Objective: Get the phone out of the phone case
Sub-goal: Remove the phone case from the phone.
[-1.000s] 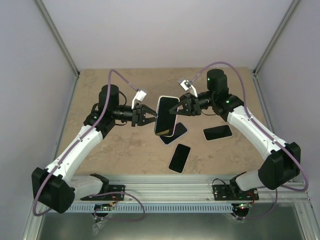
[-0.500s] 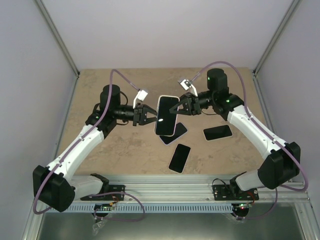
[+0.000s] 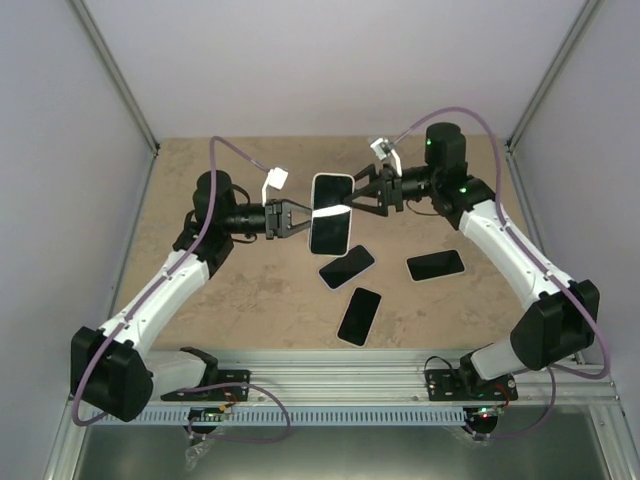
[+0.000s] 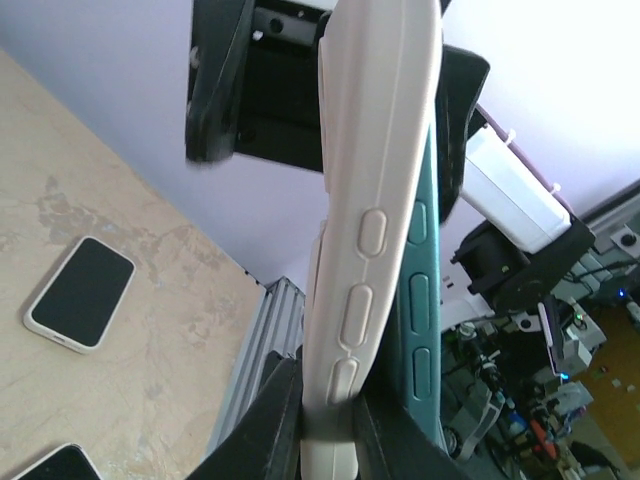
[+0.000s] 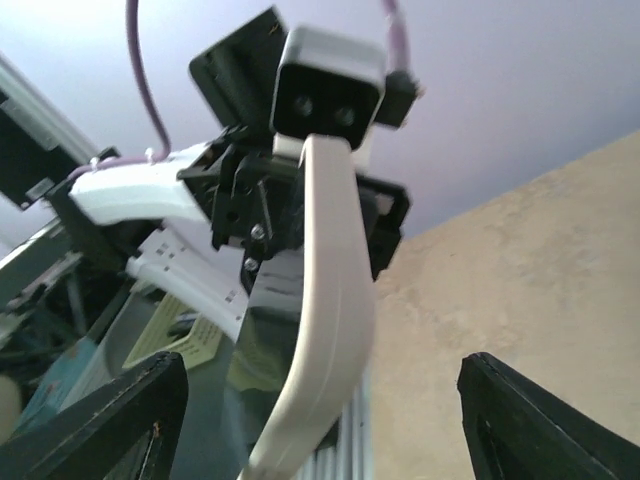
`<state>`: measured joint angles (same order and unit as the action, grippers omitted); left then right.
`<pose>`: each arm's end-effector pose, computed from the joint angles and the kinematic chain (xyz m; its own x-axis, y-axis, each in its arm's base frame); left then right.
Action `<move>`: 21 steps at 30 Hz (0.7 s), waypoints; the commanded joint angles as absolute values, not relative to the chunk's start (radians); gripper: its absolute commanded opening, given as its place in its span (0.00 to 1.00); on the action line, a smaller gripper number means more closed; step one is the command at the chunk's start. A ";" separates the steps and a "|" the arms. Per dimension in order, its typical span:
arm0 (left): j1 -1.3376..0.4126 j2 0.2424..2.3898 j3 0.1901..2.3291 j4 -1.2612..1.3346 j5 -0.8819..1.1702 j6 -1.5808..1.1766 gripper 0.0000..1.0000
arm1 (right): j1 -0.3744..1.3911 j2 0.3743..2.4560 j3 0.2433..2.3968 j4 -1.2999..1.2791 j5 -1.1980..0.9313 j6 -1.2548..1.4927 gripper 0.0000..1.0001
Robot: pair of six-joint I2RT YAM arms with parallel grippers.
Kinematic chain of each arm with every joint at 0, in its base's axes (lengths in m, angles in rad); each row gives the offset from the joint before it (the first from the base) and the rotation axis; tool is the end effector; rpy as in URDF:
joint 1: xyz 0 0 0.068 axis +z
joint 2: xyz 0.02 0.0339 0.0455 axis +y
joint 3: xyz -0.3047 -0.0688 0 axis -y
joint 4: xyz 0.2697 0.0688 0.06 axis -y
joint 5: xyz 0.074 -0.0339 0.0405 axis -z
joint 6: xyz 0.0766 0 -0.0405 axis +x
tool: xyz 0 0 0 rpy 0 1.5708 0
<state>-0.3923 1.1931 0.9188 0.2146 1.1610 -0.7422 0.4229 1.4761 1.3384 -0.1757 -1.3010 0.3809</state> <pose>0.2391 -0.1750 0.3752 -0.7154 0.0046 -0.6987 0.6985 0.0288 -0.7150 0.2947 0.2136 0.4101 -0.6125 -0.1670 -0.7726 -0.7732 -0.0767 0.6295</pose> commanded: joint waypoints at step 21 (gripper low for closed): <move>-0.255 1.292 1.088 -0.083 0.741 -0.939 0.00 | 0.540 1.526 1.657 -0.528 -0.372 -0.258 0.85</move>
<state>-0.2825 1.2854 1.0866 -0.0994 0.7723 -0.8478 0.4782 1.5360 1.6581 -0.5053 -0.5694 -0.1020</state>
